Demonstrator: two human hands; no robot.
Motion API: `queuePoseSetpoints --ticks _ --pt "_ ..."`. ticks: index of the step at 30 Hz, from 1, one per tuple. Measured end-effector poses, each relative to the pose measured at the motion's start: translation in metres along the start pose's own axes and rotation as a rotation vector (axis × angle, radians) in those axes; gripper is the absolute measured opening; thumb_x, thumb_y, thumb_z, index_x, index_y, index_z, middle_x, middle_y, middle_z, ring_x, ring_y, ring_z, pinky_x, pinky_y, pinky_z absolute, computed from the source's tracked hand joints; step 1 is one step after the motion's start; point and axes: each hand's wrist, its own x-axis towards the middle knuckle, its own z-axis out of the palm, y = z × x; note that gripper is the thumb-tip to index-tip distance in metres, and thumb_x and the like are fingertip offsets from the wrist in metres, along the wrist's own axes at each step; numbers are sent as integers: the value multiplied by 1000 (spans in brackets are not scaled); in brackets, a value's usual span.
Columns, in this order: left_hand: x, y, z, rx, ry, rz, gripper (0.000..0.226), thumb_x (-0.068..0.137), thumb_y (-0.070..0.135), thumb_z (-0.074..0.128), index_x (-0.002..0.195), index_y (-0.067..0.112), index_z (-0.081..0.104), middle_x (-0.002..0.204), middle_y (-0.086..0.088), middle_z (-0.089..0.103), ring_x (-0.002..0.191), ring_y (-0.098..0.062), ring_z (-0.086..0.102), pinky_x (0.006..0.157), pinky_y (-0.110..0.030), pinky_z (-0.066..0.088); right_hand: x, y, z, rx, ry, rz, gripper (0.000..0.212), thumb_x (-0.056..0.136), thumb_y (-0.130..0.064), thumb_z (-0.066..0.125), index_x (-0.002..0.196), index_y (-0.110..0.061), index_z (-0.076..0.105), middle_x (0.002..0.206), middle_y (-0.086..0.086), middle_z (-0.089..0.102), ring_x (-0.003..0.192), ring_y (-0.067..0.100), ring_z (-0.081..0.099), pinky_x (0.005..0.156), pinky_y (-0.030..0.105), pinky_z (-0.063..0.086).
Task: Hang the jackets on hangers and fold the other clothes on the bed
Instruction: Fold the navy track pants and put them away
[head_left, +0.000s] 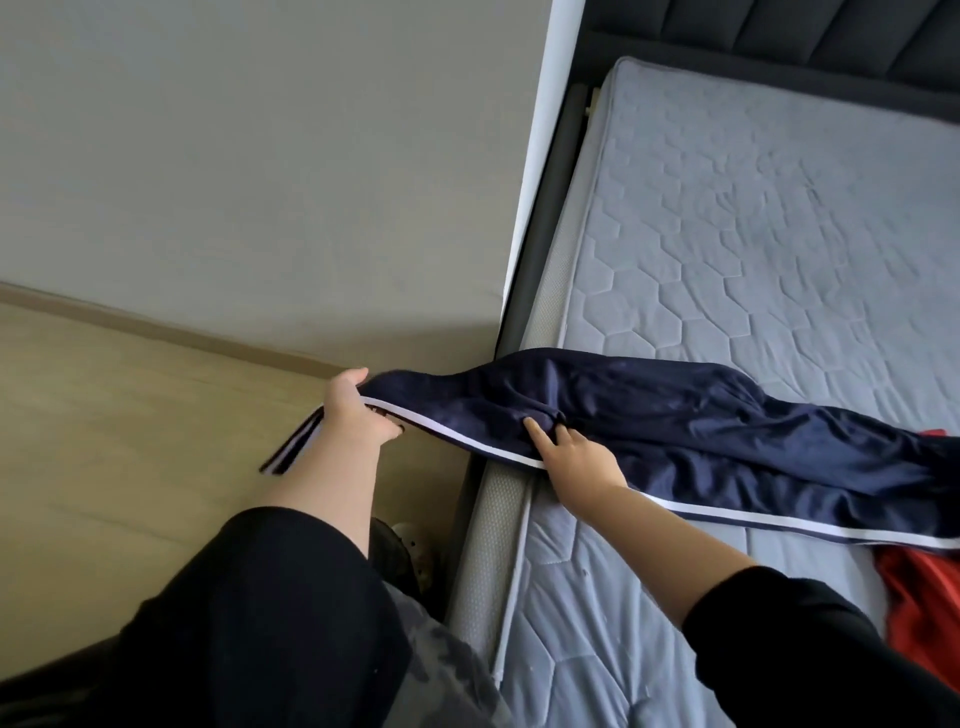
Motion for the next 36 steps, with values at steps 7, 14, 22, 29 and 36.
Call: queuePoseSetpoints --ticks 7,14,22,29,36 --pt "27 -21 13 426 242 150 66 84 25 49 147 12 33 152 -10 33 136 -32 36 111 -45 32 -14 18 -6 437 -10 -84 76 90 -31 54 153 -27 12 159 0 17 146 15 13 114 29 26" --pt "-3 -81 58 1100 37 475 57 86 13 51 141 17 40 141 -11 46 122 -34 49 100 -41 44 -25 44 -14 547 241 -1 33 97 -33 47 123 -16 59 111 1 63 106 19 55 85 29 43" --pt "-4 -142 90 1613 -316 881 39 92 13 52 130 20 55 129 -4 53 122 -26 43 95 -39 43 13 105 -22 538 407 395 28 100 -20 41 120 -12 58 126 5 49 99 30 57 73 36 44" --pt "11 -149 125 1840 -226 857 56 96 27 54 146 24 27 119 -6 55 101 -25 56 68 -35 43 55 146 -20 385 65 431 37 96 -27 53 130 -14 43 131 11 42 104 34 56 69 36 43" --pt "15 -147 147 1475 -119 926 17 96 11 46 104 14 60 101 -7 64 83 -25 55 64 -32 39 75 156 -28 530 355 504 24 98 -18 45 117 -7 55 125 12 50 103 36 56 71 33 38"
